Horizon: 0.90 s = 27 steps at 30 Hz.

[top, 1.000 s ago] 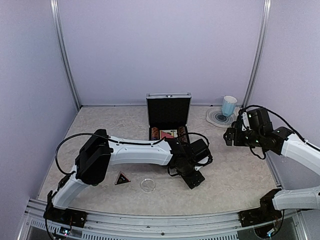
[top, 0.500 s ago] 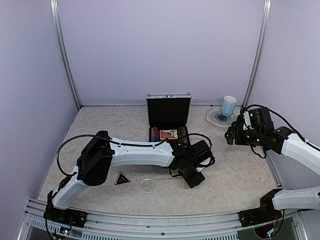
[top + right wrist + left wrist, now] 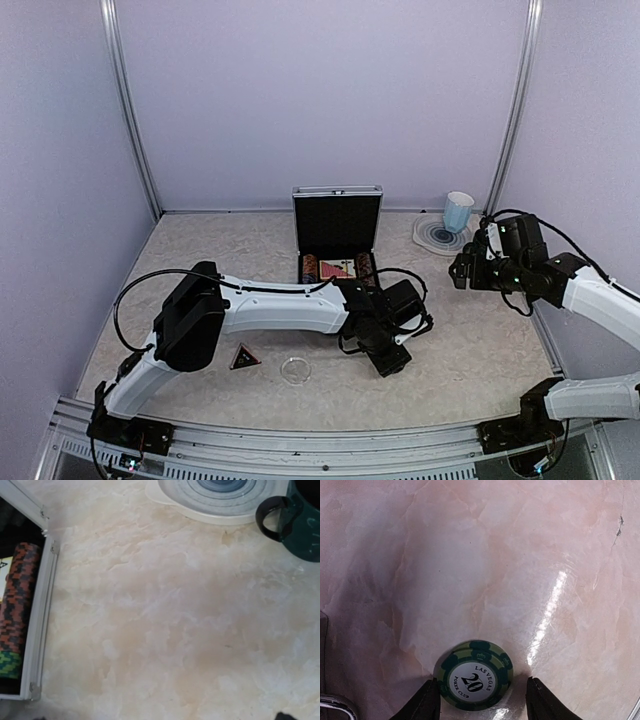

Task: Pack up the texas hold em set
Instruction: Pick up the pile of poker chips from the center of the board.

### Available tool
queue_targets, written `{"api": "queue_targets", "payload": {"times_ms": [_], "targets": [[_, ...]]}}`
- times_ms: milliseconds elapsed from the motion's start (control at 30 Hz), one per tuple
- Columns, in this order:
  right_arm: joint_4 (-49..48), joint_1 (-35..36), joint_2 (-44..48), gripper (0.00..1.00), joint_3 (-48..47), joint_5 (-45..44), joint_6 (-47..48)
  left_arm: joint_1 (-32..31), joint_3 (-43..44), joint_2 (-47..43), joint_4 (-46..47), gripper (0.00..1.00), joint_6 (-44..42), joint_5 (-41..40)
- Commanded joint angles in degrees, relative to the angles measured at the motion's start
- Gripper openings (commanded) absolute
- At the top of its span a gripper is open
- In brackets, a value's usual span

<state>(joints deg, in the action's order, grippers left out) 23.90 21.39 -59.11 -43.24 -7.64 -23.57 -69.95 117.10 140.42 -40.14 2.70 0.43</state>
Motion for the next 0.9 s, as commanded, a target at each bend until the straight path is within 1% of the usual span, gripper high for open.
{"api": "queue_targets", "payload": {"times_ms": [0,167,333,767,867], "targets": [[-1.44,-0.96,-0.43,0.99,-0.88,0.47,0.48,-1.21,0.63,2.31,0.81,0.57,-0.43,4.33],[-1.65,-0.99,-0.57,0.99,-0.61,0.84,0.46,-1.49,0.61,2.55,0.88,0.53,-0.49,3.76],[-1.58,-1.06,-0.15,0.99,-0.37,1.04,0.57,-1.50,0.73,3.10,0.94,0.55,0.02,1.23],[-1.35,-1.04,0.18,0.99,-0.61,1.05,0.72,-1.50,1.33,4.06,1.20,0.55,0.16,0.40],[-1.46,-1.08,0.27,0.99,-0.46,1.13,0.73,-1.59,1.37,4.29,1.43,0.57,0.48,0.04]]}}
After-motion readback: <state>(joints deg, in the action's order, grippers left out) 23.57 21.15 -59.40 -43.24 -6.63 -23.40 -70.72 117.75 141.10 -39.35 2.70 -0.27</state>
